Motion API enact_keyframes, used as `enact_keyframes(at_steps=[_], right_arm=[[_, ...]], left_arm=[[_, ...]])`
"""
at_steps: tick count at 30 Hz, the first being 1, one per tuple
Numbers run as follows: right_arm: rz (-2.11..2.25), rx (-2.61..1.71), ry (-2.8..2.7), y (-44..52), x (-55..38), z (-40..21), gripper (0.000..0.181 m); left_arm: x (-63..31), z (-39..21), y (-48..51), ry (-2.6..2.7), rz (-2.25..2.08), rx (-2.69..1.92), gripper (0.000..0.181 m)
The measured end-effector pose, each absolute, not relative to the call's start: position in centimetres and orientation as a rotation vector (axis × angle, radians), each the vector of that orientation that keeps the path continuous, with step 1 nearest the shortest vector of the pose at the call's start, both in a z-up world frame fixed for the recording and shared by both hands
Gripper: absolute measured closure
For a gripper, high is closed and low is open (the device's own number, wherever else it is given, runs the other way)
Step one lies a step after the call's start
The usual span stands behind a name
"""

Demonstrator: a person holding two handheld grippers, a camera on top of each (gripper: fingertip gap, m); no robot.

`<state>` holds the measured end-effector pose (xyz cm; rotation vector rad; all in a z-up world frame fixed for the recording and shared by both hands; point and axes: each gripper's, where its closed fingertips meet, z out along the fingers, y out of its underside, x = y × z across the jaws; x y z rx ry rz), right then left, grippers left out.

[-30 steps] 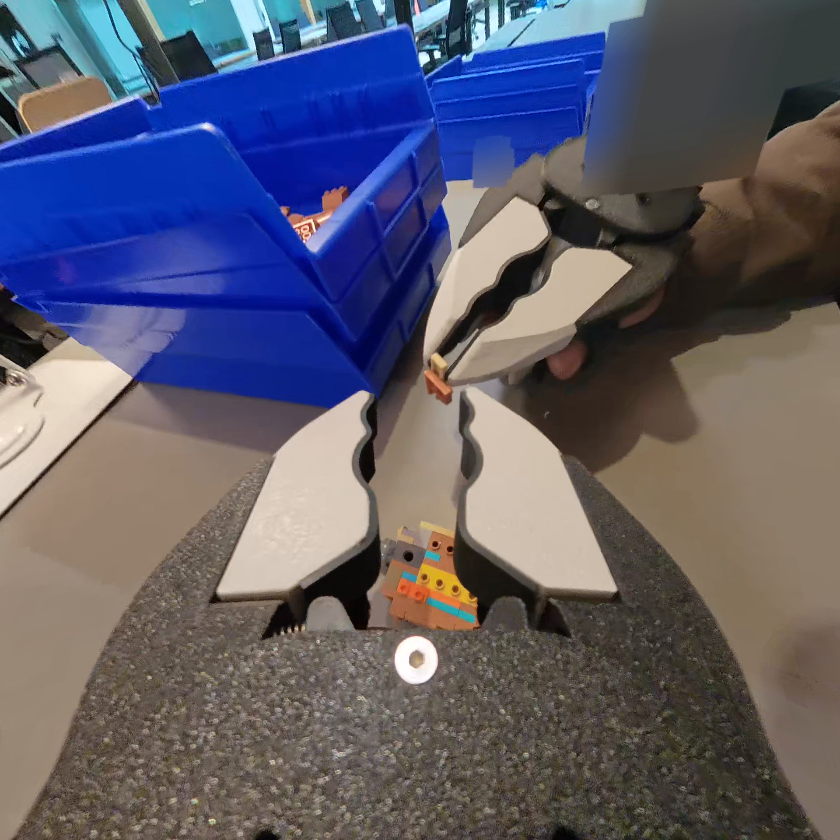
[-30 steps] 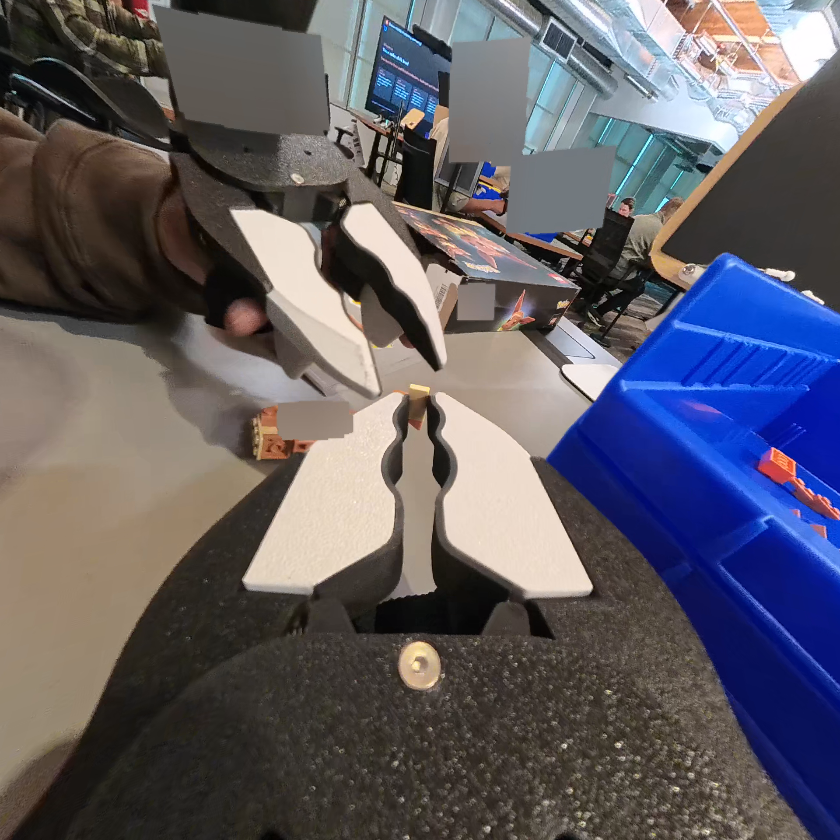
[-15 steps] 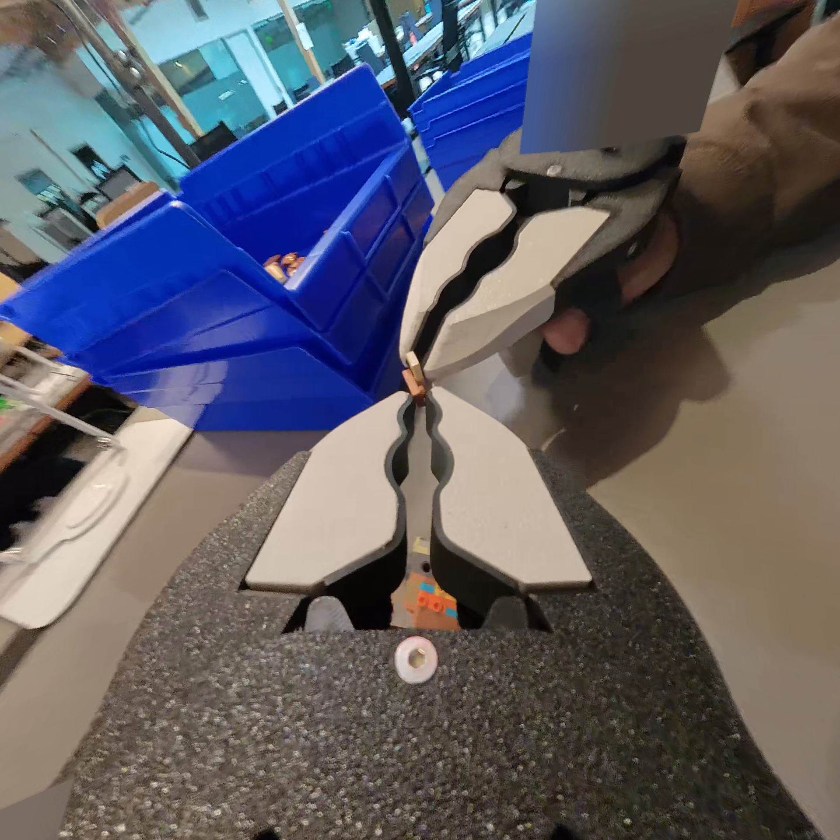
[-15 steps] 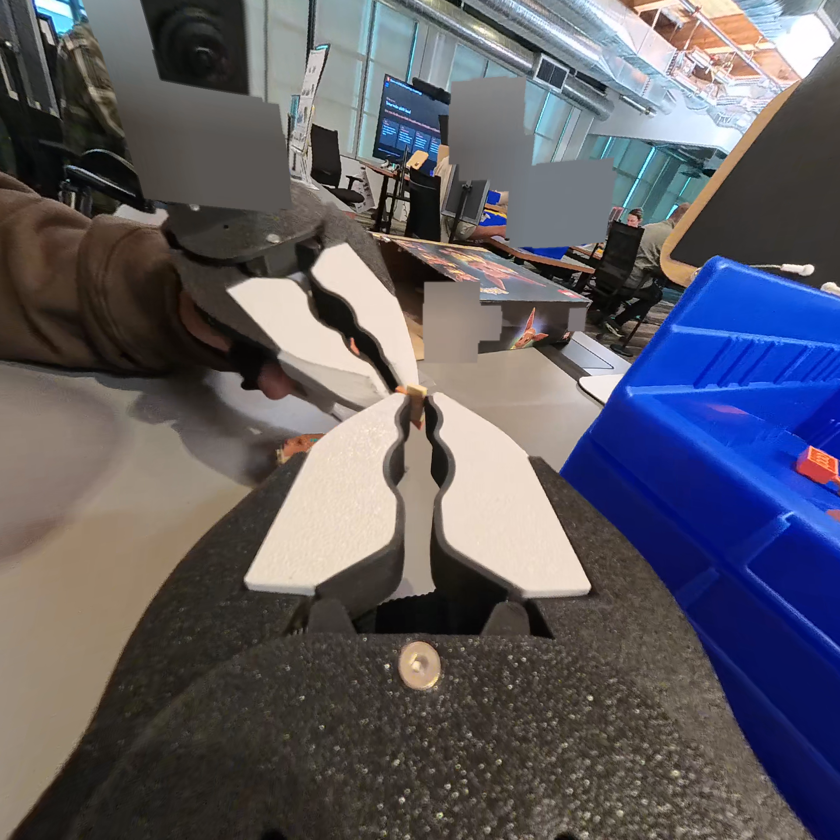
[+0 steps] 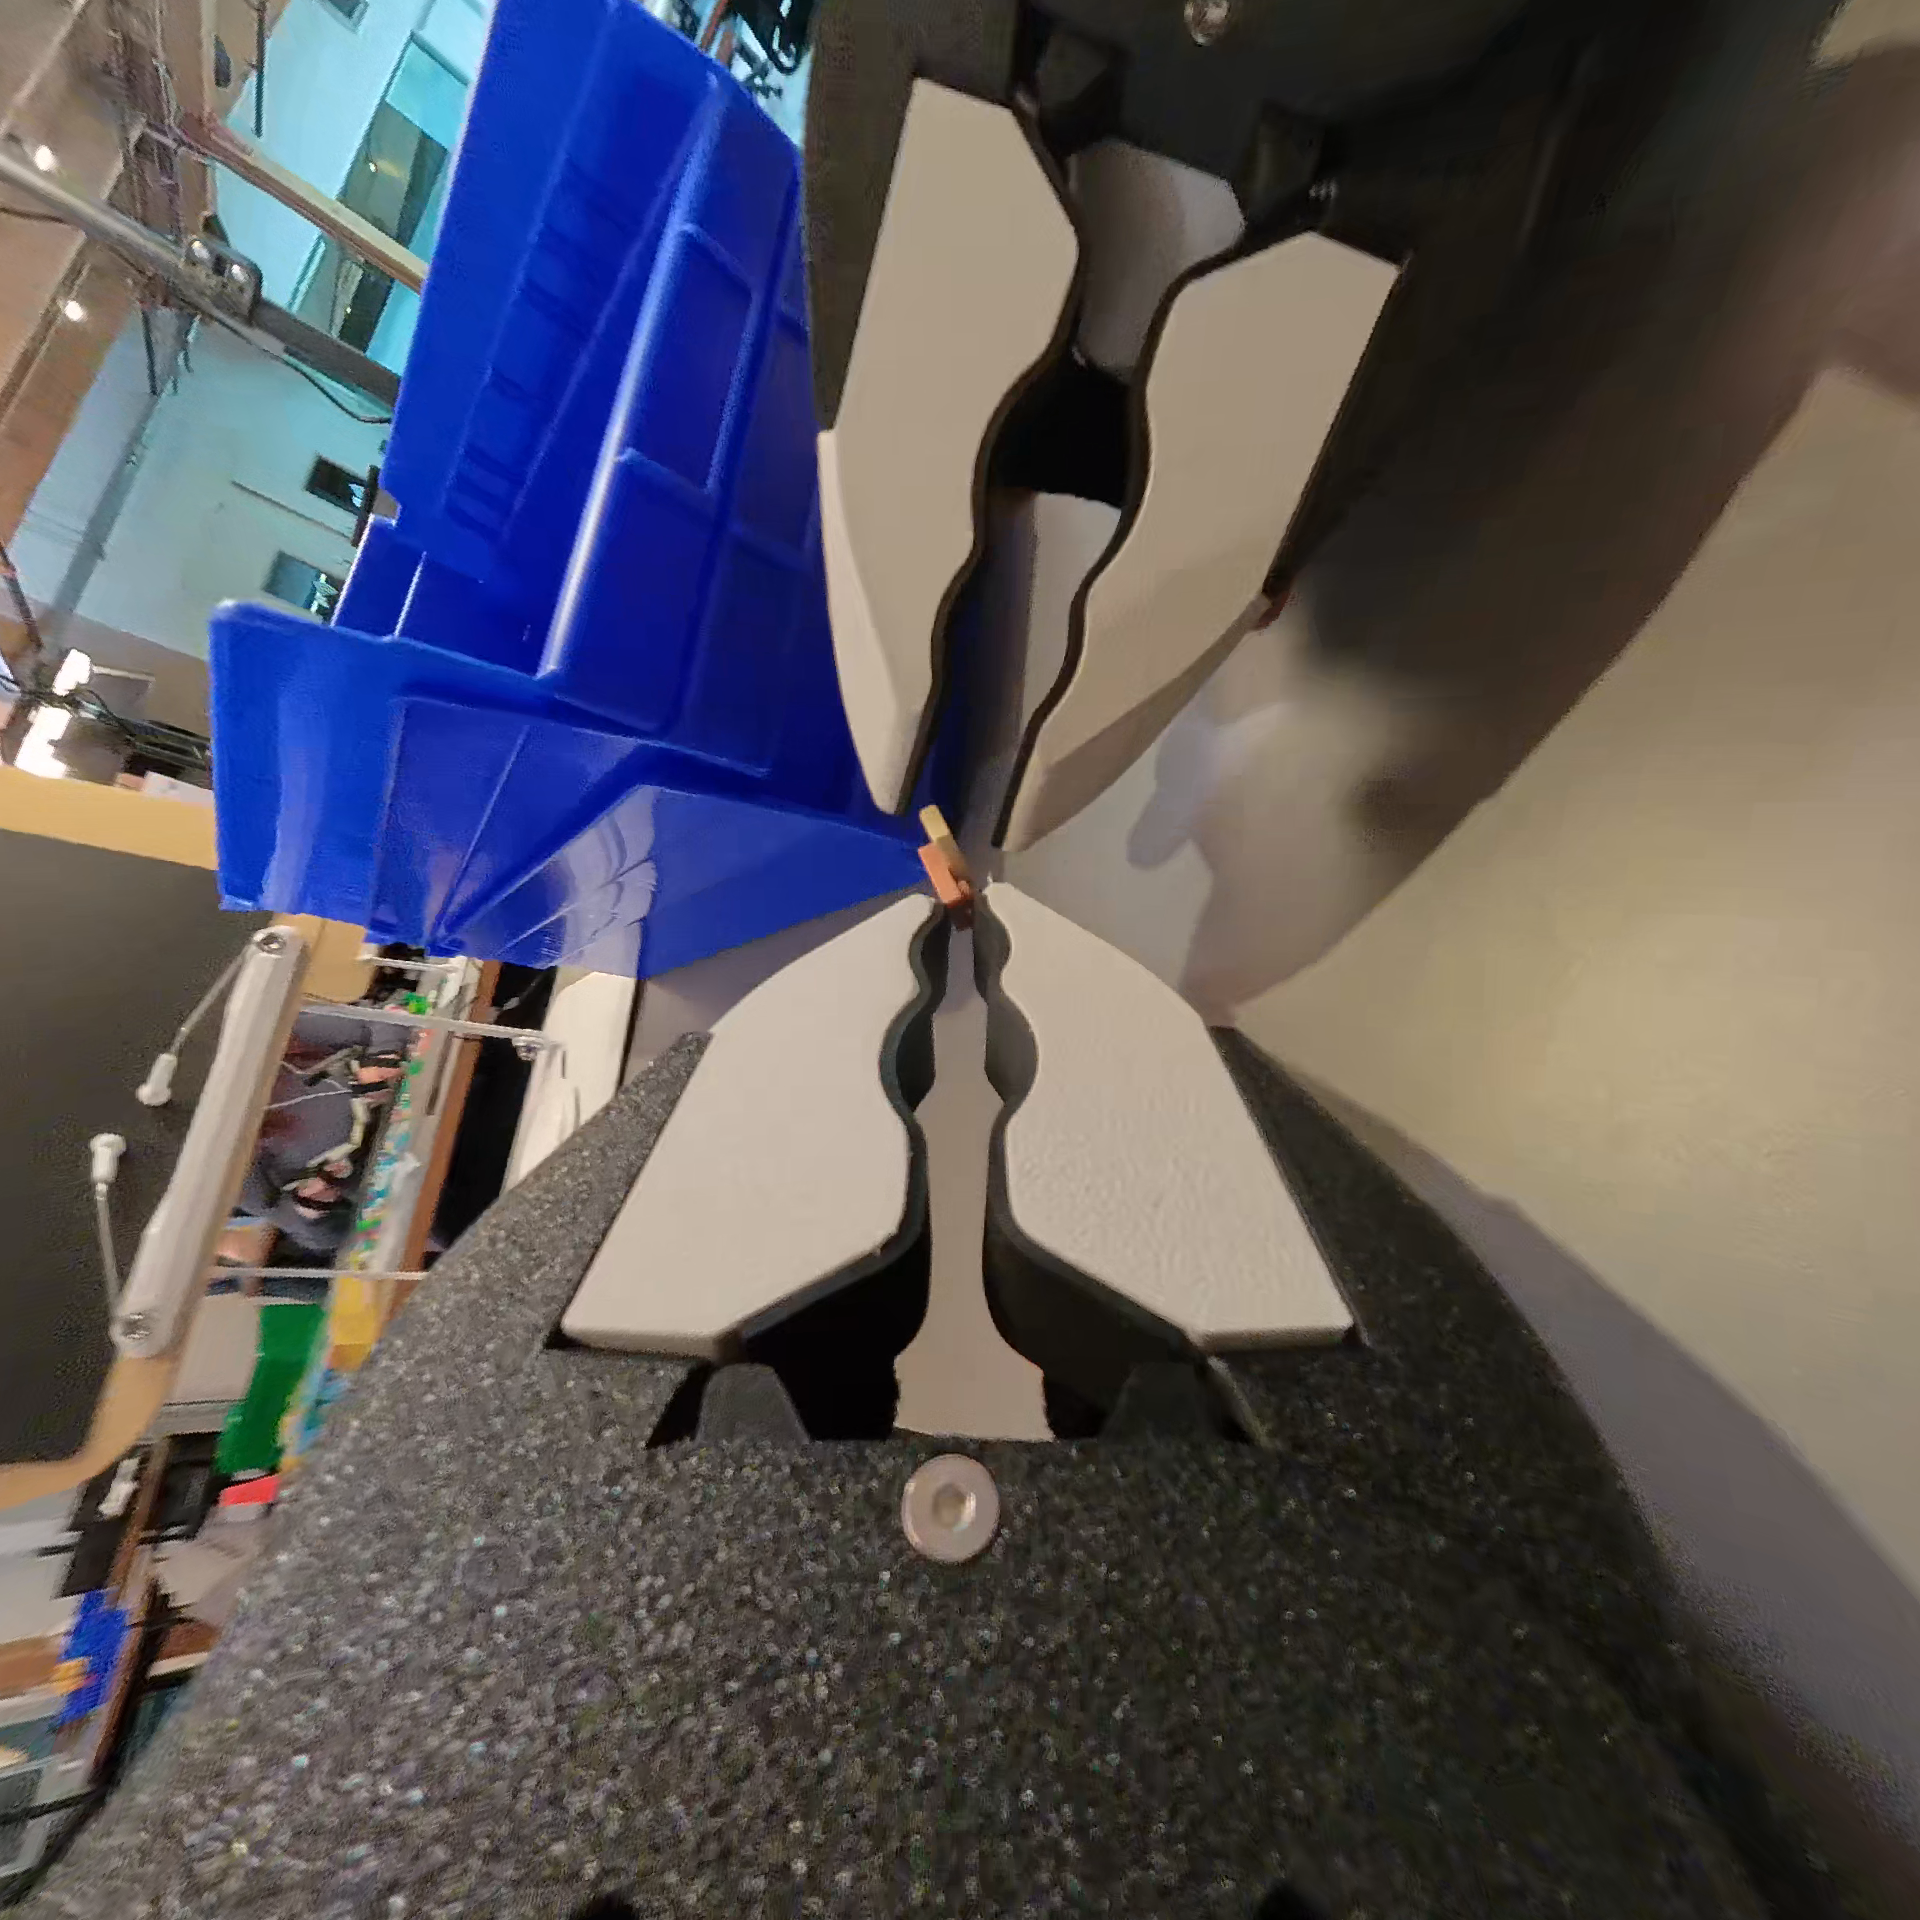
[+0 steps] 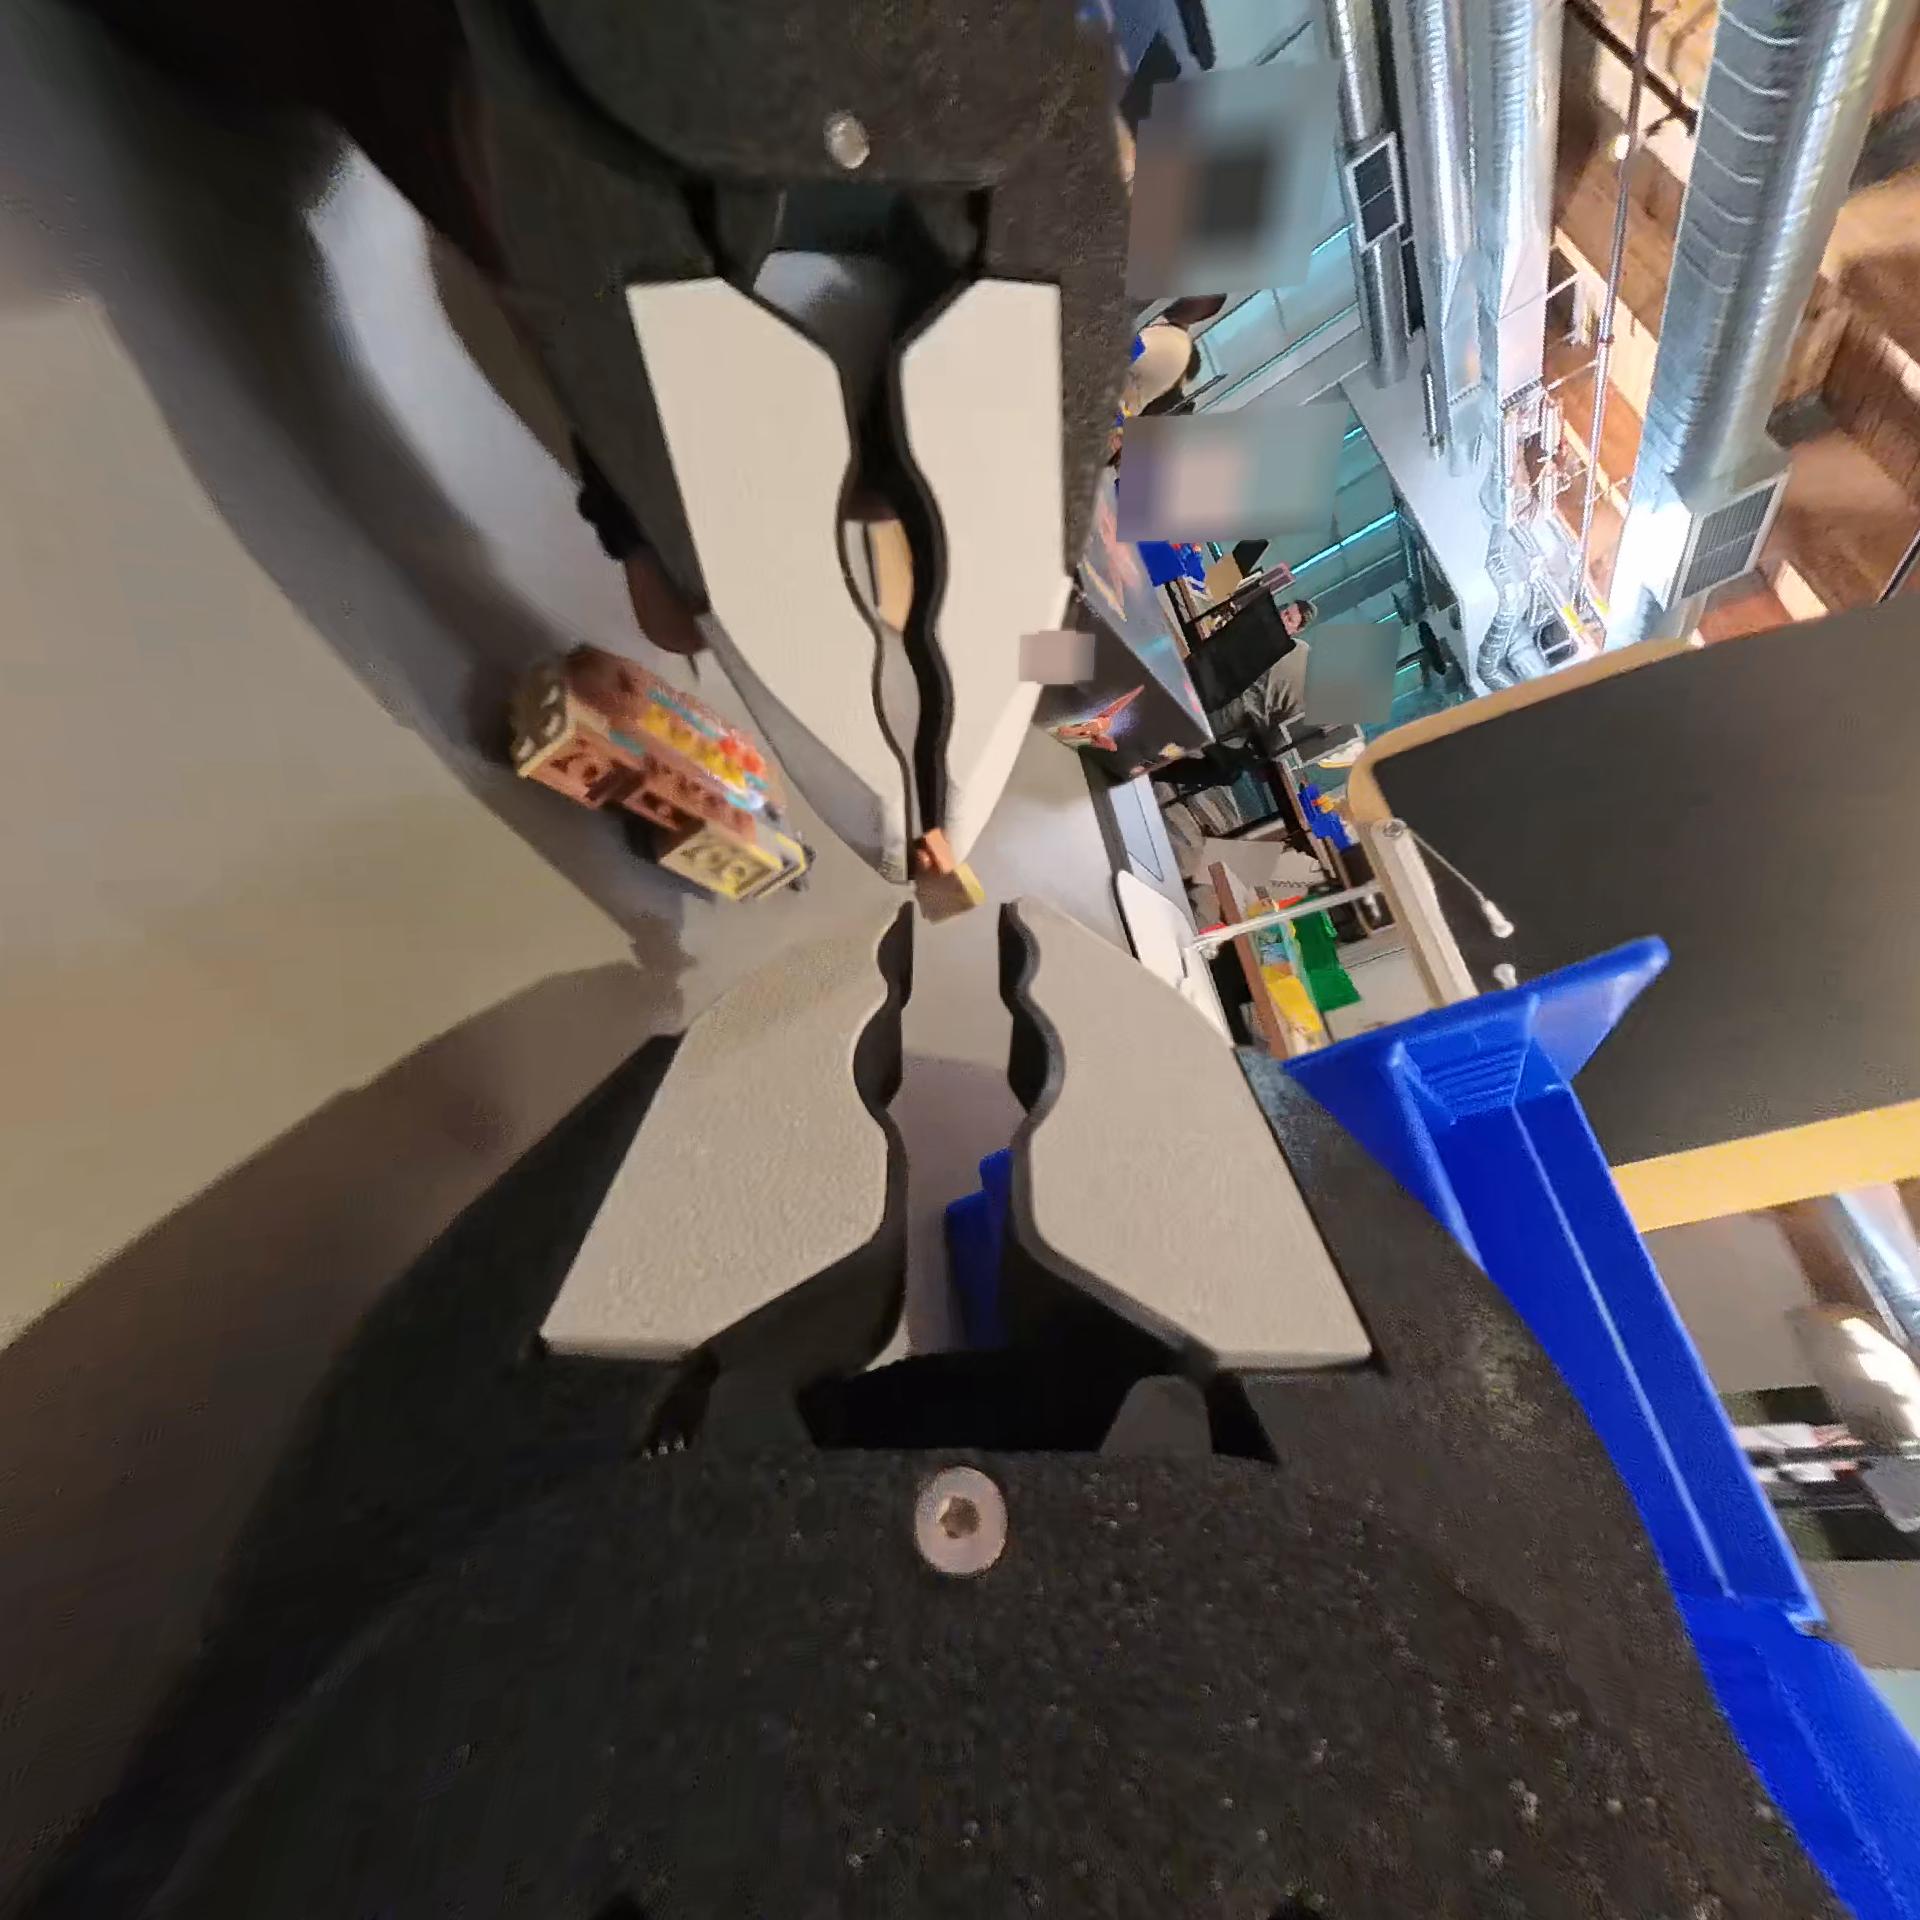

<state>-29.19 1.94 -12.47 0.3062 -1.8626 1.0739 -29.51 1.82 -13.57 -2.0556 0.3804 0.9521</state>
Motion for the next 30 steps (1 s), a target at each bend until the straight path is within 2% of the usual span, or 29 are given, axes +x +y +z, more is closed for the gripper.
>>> enact_keyframes(at_steps=[4,7,19,22,24,28,29,30], right_arm=[[0.978,0.37,-1.845,1.6,-29.0,-13.2,0.164],[0.927,0.385,-1.818,1.6,-29.2,-13.3,0.172],[0.867,0.438,-1.747,1.3,-28.7,-12.8,0.178],[0.927,0.377,-1.649,1.6,-28.7,-10.5,0.178],[0.955,0.278,-1.477,3.0,-29.4,-6.7,0.178],[0.811,-0.11,-1.272,9.3,-34.5,0.2,0.178],[0.776,-0.221,-1.358,10.5,-36.4,-0.3,0.172],[0.765,-0.317,-1.441,11.3,-37.8,-1.0,0.158]], left_arm=[[-29.3,-14.2,1.9,0.463,1.029,-2.084,0.177],[-29.3,-14.1,2.0,0.442,1.023,-2.088,0.177],[-31.7,-12.9,0.7,-0.155,0.53,-2.005,0.177],[-32.0,-12.2,0.4,-0.209,0.459,-1.952,0.178],[-32.1,-12.2,0.4,-0.204,0.474,-1.955,0.178],[-31.7,-12.4,0.7,-0.175,0.488,-1.973,0.177],[-31.6,-12.4,0.8,-0.172,0.485,-1.971,0.177],[-31.5,-12.4,0.8,-0.171,0.481,-1.969,0.177]])
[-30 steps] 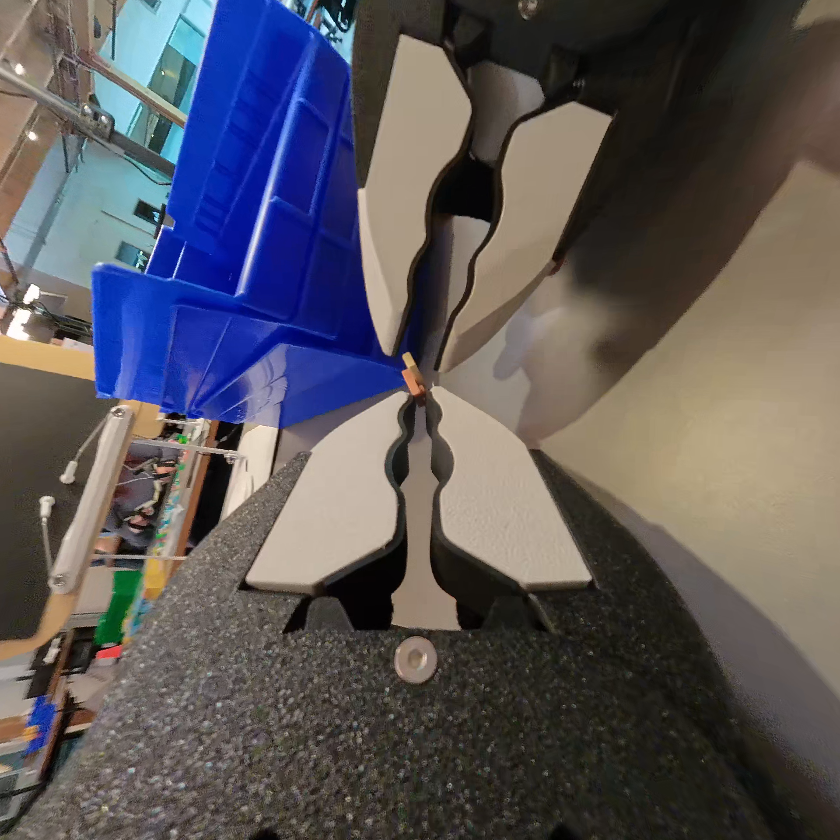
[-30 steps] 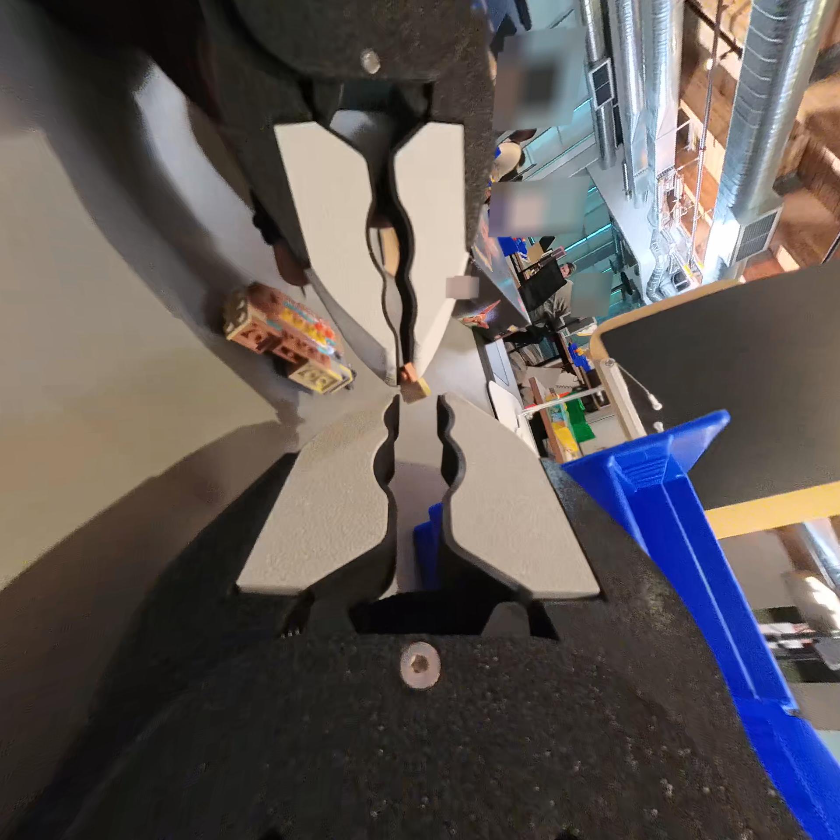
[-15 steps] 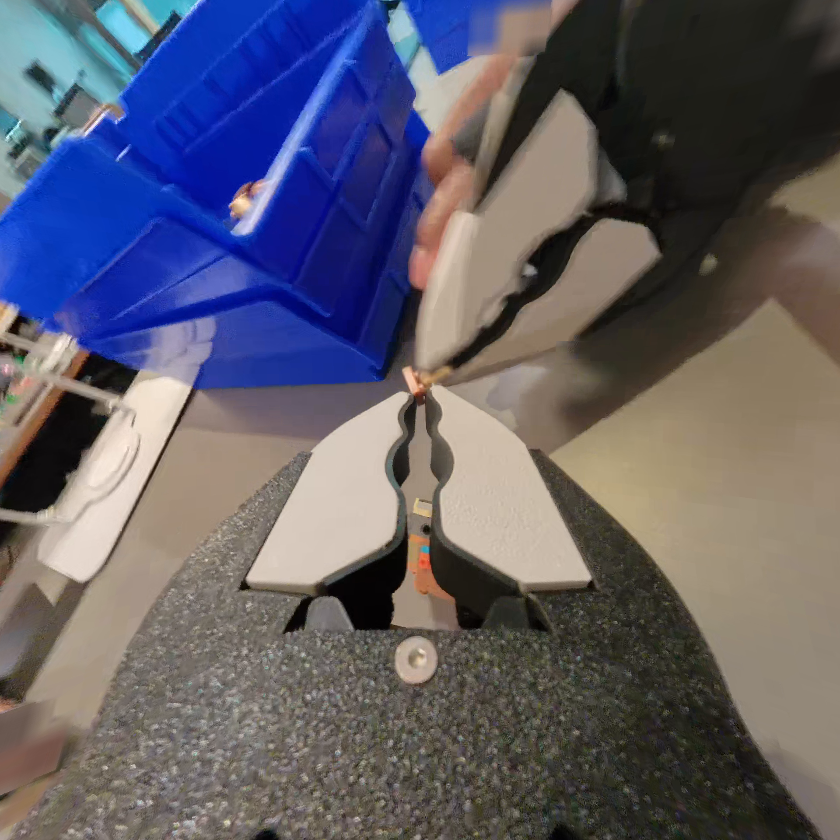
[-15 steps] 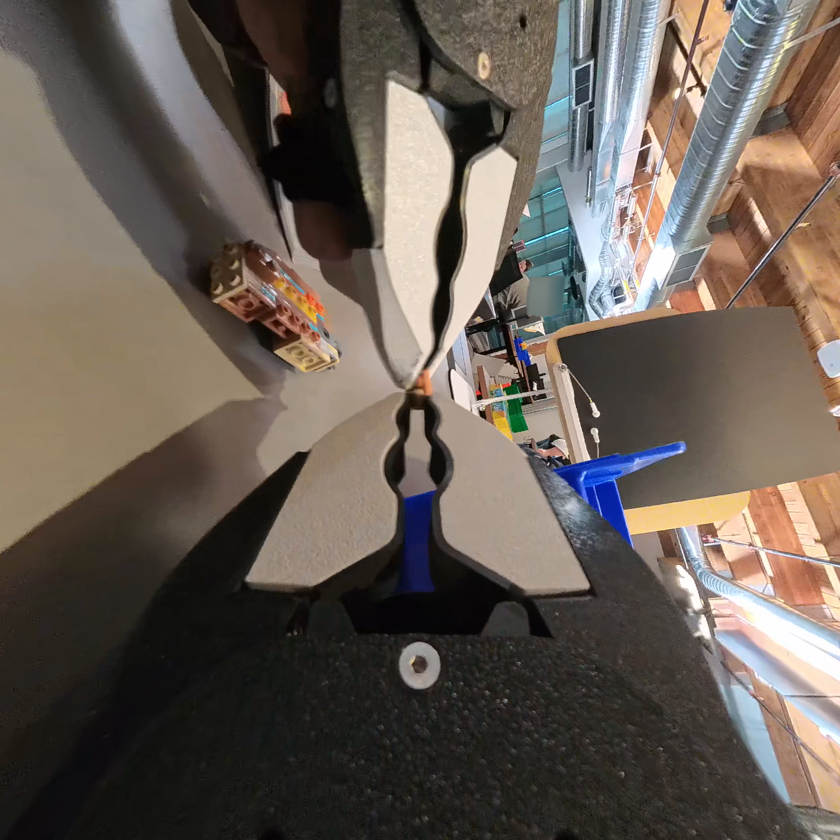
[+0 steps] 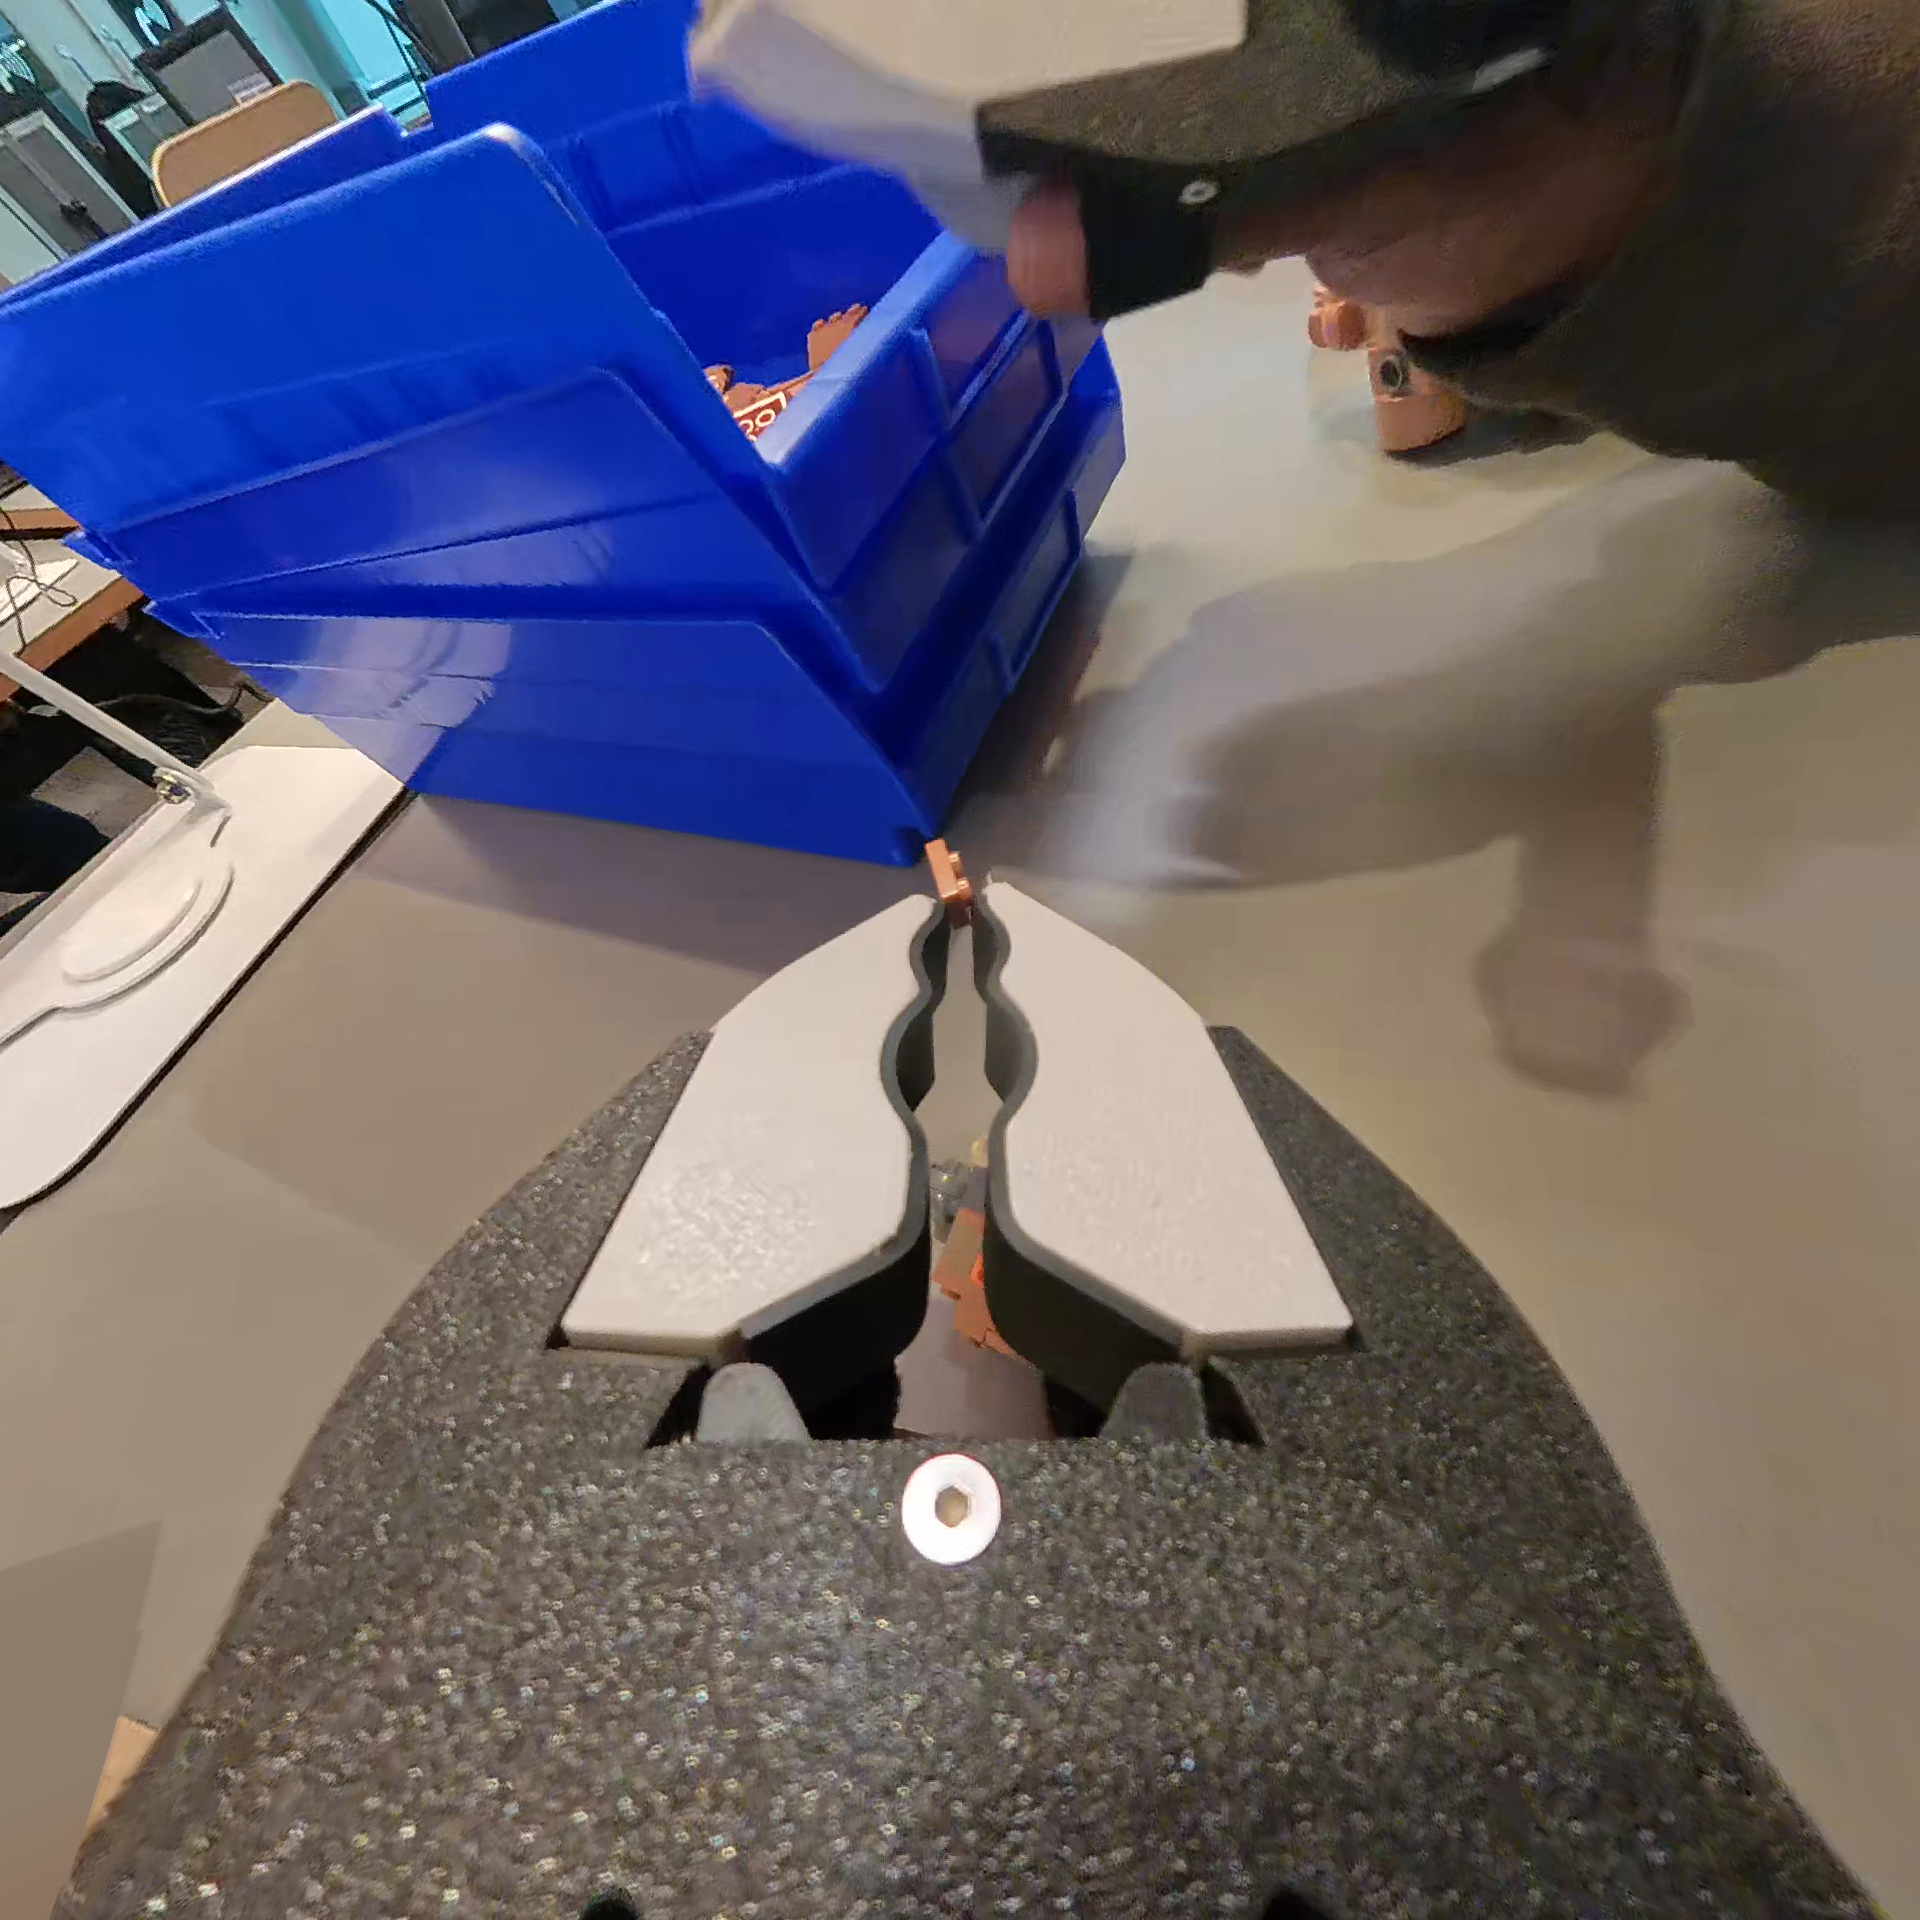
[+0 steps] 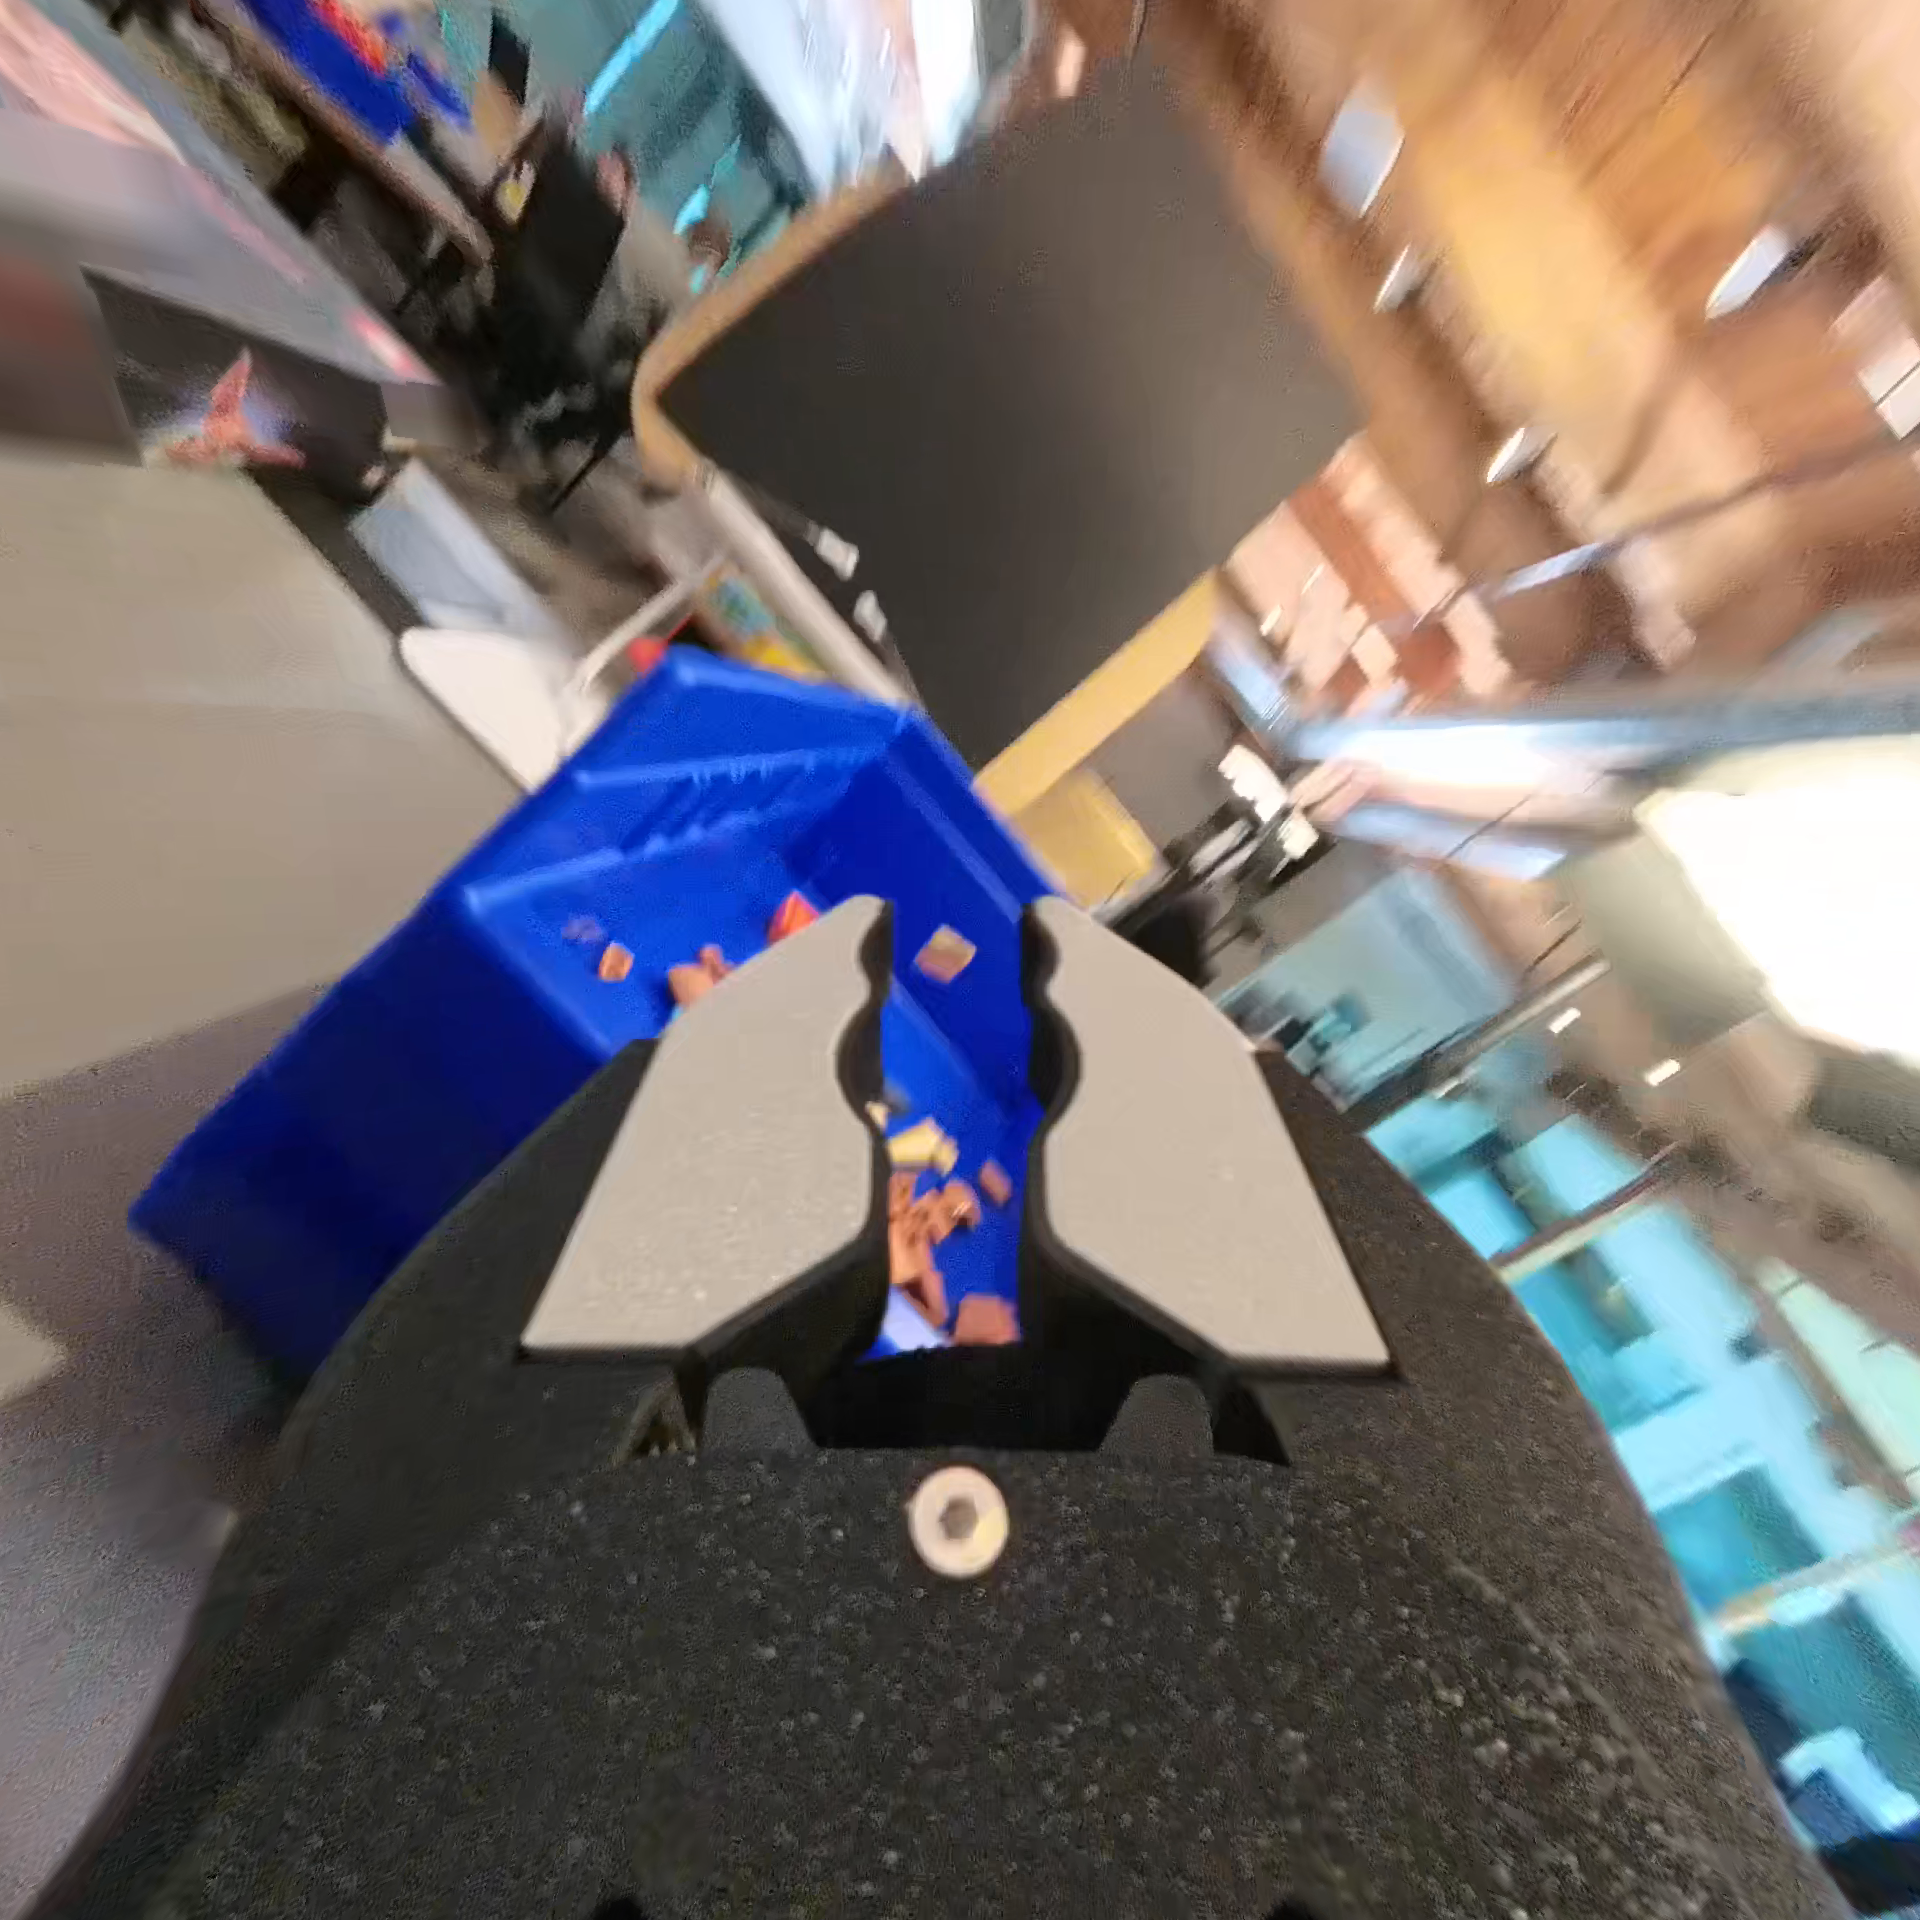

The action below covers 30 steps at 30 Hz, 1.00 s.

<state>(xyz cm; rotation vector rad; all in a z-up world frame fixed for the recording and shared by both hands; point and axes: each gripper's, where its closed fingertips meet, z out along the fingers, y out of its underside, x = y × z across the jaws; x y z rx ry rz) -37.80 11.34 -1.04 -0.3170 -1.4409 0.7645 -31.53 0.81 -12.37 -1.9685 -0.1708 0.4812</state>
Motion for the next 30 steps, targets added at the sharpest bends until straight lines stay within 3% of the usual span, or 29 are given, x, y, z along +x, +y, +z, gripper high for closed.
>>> enact_keyframes(at_steps=[4,13,22,25,30], right_arm=[[0.905,-0.287,-1.492,11.1,-36.4,-2.1,0.153],[0.825,0.412,-1.679,2.9,-29.5,-8.2,0.149],[0.843,0.476,-1.734,1.0,-28.5,-9.9,0.148],[0.82,0.456,-1.707,0.9,-28.8,-9.6,0.165],[0.873,0.333,-1.651,2.2,-29.9,-7.3,0.166]], left_arm=[[-31.1,-11.6,0.9,-0.189,0.399,-1.918,0.177],[-29.1,-9.9,1.3,-0.272,-0.099,-1.728,0.177],[-27.6,-9.9,2.0,-0.218,-0.175,-1.734,0.177],[-27.2,-9.9,2.2,-0.207,-0.187,-1.725,0.177],[-28.2,-8.5,1.7,-0.25,-0.155,-1.65,0.165]])
